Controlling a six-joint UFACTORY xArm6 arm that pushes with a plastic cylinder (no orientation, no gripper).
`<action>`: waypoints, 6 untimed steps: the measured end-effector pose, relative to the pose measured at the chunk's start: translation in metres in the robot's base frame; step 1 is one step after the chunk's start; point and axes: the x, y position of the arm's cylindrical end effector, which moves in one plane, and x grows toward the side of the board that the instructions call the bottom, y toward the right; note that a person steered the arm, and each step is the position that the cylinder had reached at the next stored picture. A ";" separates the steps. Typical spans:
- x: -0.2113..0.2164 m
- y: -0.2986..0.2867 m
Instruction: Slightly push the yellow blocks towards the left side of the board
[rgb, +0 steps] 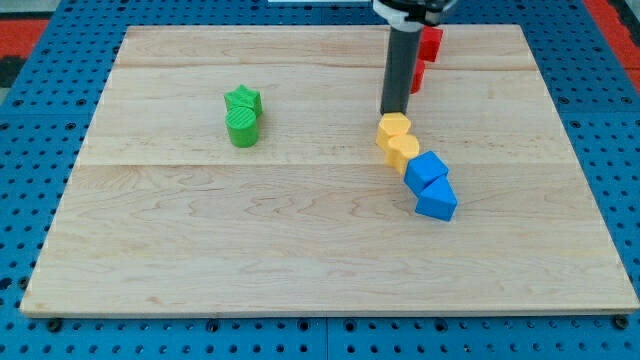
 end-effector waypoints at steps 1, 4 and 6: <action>0.028 0.047; 0.074 -0.013; 0.118 -0.067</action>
